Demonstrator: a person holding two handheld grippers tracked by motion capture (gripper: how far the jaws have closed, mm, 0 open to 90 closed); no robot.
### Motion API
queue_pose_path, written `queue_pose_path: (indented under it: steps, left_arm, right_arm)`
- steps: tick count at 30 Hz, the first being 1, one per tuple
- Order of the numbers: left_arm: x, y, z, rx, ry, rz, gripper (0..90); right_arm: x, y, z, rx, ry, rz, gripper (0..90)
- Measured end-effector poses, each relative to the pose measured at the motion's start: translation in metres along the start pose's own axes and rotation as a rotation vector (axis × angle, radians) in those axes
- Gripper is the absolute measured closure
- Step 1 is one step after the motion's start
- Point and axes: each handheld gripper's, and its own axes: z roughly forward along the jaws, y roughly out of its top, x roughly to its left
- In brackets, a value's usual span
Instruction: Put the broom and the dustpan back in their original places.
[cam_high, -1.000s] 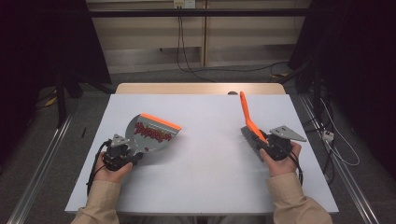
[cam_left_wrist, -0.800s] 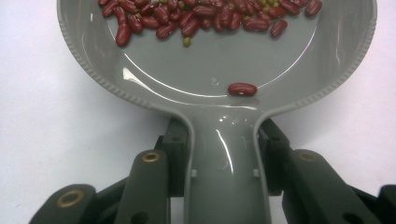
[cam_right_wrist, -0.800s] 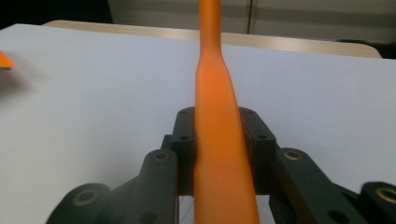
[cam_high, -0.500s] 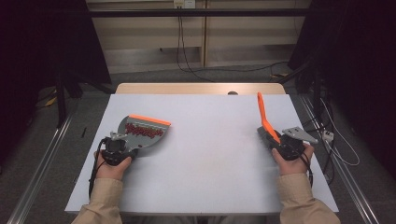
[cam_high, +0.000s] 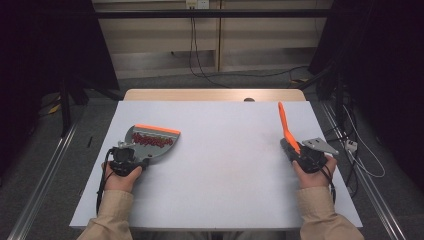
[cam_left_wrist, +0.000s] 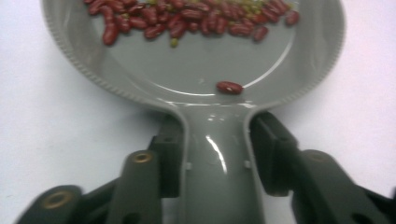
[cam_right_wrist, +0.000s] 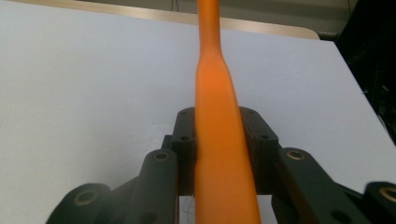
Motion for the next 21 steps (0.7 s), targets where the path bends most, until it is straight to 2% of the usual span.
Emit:
queue_pose_path:
  steps: [3, 7, 10, 11, 12, 13, 15, 16, 19, 21]
  left_arm:
    - [-0.003, 0.0, 0.0, -0.005, -0.034, -0.028, 51.3]
    - [-0.005, 0.0, -0.002, -0.017, -0.073, -0.037, 45.6]
    - [-0.009, -0.001, -0.005, -0.035, -0.125, -0.038, 42.0]
    - [-0.012, -0.002, -0.005, -0.043, -0.152, -0.026, 38.1]
    - [-0.013, -0.002, -0.006, -0.039, -0.161, -0.02, 34.5]
    - [-0.012, -0.003, -0.007, -0.047, -0.16, -0.015, 34.3]
    - [-0.012, -0.004, -0.011, -0.067, -0.143, -0.009, 22.7]
    - [-0.012, -0.005, -0.012, -0.084, -0.131, -0.006, 18.9]
    - [-0.01, -0.007, -0.022, -0.157, -0.136, 0.047, 15.2]
    - [-0.008, -0.008, -0.027, -0.213, -0.165, 0.079, 10.4]
  right_arm:
    - [0.005, -0.001, 0.0, 0.003, 0.018, -0.004, 69.4]
    - [0.012, -0.001, 0.0, 0.005, 0.048, -0.01, 68.2]
    - [0.017, -0.001, 0.002, -0.003, 0.092, 0.02, 63.2]
    - [0.018, -0.001, 0.002, -0.01, 0.111, 0.035, 61.8]
    - [0.02, -0.001, 0.001, -0.025, 0.14, 0.052, 61.2]
    - [0.022, 0.0, 0.0, -0.036, 0.156, 0.059, 57.8]
    - [0.026, 0.001, -0.002, -0.065, 0.202, 0.067, 51.5]
    - [0.027, 0.002, -0.003, -0.072, 0.211, 0.06, 48.5]
    - [0.03, 0.001, -0.006, -0.074, 0.257, 0.061, 41.0]
    - [0.031, 0.0, -0.008, -0.074, 0.286, 0.056, 36.9]
